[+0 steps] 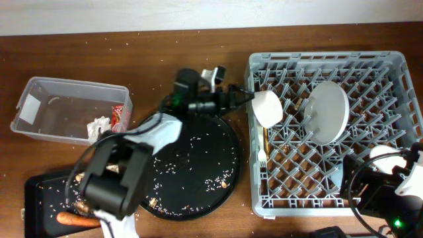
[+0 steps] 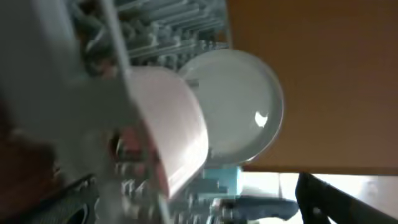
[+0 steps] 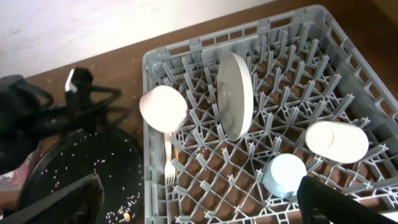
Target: Sort waste into correct bins and load items into the dishwasher rack
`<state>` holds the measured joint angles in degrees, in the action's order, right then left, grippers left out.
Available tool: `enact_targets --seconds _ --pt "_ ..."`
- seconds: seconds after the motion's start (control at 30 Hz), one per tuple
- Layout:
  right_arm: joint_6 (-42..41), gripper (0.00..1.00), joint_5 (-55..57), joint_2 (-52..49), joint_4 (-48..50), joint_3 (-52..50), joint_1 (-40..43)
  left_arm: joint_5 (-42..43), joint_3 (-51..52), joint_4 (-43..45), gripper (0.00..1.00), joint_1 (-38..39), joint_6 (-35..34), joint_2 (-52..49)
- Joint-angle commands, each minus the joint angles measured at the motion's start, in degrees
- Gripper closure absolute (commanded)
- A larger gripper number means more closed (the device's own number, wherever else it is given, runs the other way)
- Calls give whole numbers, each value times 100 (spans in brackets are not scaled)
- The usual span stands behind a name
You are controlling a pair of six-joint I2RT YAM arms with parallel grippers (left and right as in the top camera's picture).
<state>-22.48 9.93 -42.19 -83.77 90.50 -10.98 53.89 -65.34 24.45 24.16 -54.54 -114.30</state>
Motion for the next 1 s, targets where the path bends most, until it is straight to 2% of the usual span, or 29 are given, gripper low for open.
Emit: enact_targets --seconds 0.0,0.03,0.07,0.13,0.17,0.2,0.27,0.3,0.43,0.57,0.63,0.67,0.73,0.8,0.83,0.9,0.93,0.97 --pt "-26 1 13 4 -7 15 -26 -1814 -13 -3783 1 -313 2389 1681" --pt "-26 2 13 4 -7 15 -26 -3045 -81 -5480 1 -479 3012 2544" --pt "-26 1 13 4 -9 15 -26 -4124 -195 -6817 1 -713 3578 3342" --pt "-24 1 13 4 -7 15 -26 -5053 -472 -8354 1 -1320 4321 4328" --pt "-26 1 13 4 -7 15 -26 -5421 -699 -9051 1 -2170 5062 5154" --pt "-26 1 13 4 -7 15 -26 -5416 -721 -9108 1 -2752 5552 5654" --pt "-24 1 13 4 -7 15 -26 -5423 -719 -9086 1 -3187 5547 6188" --pt "-24 1 13 4 -7 15 -26 -5663 -719 -9095 1 -3195 5547 6242" --pt "-26 1 13 48 -7 -186 -20 -5630 -715 -9117 1 -3195 5547 6242" --pt "-28 1 188 1165 101 -1040 243 -5630 -715 -9117 1 -3195 5545 6242" --pt "-24 1 66 1969 2323 -2441 361 -5628 -715 -9117 1 -3195 5545 6242" --pt "-28 1 -278 2422 3882 -3803 579 -5630 -715 -9117 1 -3195 5545 6242" --pt "-48 1 -702 3069 4986 -5742 940 -5630 -715 -9117 1 -3195 5545 6240" --pt "-46 1 -940 3637 6107 -7055 1104 -5628 -715 -9117 1 -3195 5547 6242" --pt "-46 1 -940 4046 6647 -7635 1110 -5630 -715 -9117 1 -3195 5545 6240" --pt "-46 1 -933 4170 7471 -8323 1110 -5630 -715 -9119 1 -3195 5545 6242" --pt "-46 1 -935 4201 8367 -8826 1110 -5630 -715 -9119 1 -3195 5545 6240" --pt "-46 1 -938 4201 8500 -9018 1113 -5630 -715 -9117 1 -3195 5545 6240"
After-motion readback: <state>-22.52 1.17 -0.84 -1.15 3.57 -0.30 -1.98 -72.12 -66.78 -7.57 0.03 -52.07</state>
